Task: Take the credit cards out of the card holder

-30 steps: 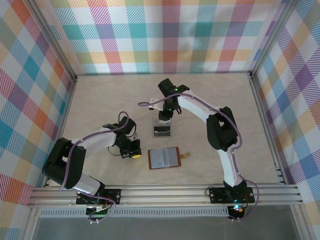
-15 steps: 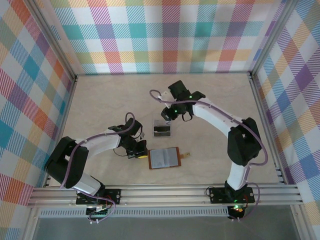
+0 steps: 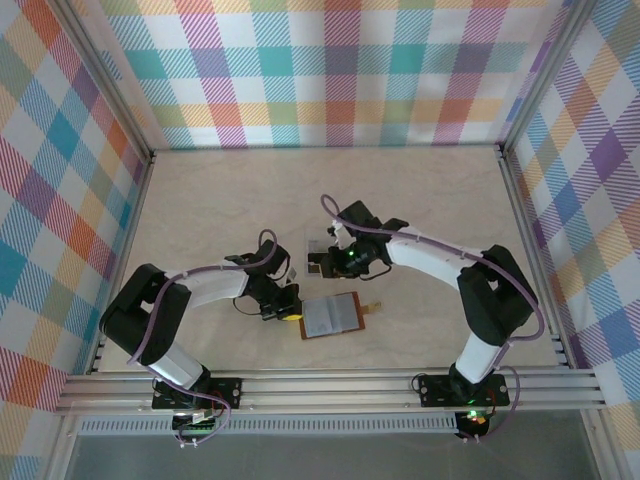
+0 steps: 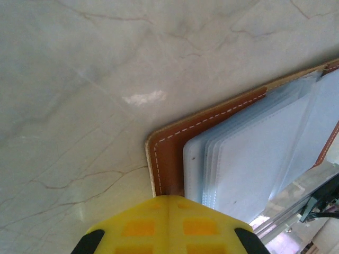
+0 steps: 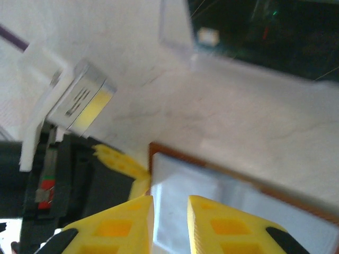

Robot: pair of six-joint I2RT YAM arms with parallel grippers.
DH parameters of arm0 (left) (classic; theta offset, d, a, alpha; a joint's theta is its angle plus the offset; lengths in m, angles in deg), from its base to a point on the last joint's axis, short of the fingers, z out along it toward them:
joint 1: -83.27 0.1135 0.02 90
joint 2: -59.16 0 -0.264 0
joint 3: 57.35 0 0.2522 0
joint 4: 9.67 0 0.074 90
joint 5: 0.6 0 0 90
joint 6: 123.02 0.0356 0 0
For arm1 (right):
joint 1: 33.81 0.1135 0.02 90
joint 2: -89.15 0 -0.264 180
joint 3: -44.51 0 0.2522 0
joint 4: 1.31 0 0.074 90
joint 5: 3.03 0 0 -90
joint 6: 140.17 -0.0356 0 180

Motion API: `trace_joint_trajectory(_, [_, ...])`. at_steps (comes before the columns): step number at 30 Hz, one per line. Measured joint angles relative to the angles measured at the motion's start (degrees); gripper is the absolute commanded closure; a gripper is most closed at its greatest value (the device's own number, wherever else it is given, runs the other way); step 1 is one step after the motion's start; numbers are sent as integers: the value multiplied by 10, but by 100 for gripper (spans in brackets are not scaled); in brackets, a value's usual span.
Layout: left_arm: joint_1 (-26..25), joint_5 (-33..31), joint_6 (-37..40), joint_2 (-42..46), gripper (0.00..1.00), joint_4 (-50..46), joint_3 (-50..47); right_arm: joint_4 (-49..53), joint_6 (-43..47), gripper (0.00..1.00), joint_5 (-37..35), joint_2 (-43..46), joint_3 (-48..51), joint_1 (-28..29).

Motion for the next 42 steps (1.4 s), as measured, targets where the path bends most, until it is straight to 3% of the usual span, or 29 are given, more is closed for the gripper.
trace_joint_trajectory(4, [0,10,0,-1,99,15,-8,-5,-42,78,8,-5,7,38])
trace_joint_trajectory(8, [0,20,0,-1,99,31,-17,-16,-84,88,16,-16,32,67])
trace_joint_trajectory(16, [0,24,0,0,99,42,-22,-33,-134,88,24,-49,49,82])
trace_joint_trajectory(25, [0,24,0,2,99,44,-24,-22,-143,71,12,-76,38,94])
trace_joint_trajectory(37, [0,24,2,2,99,45,-25,126,-114,53,-131,-57,10,108])
trace_joint_trajectory(42, [0,23,2,3,99,45,-25,183,-106,52,-190,-57,-5,111])
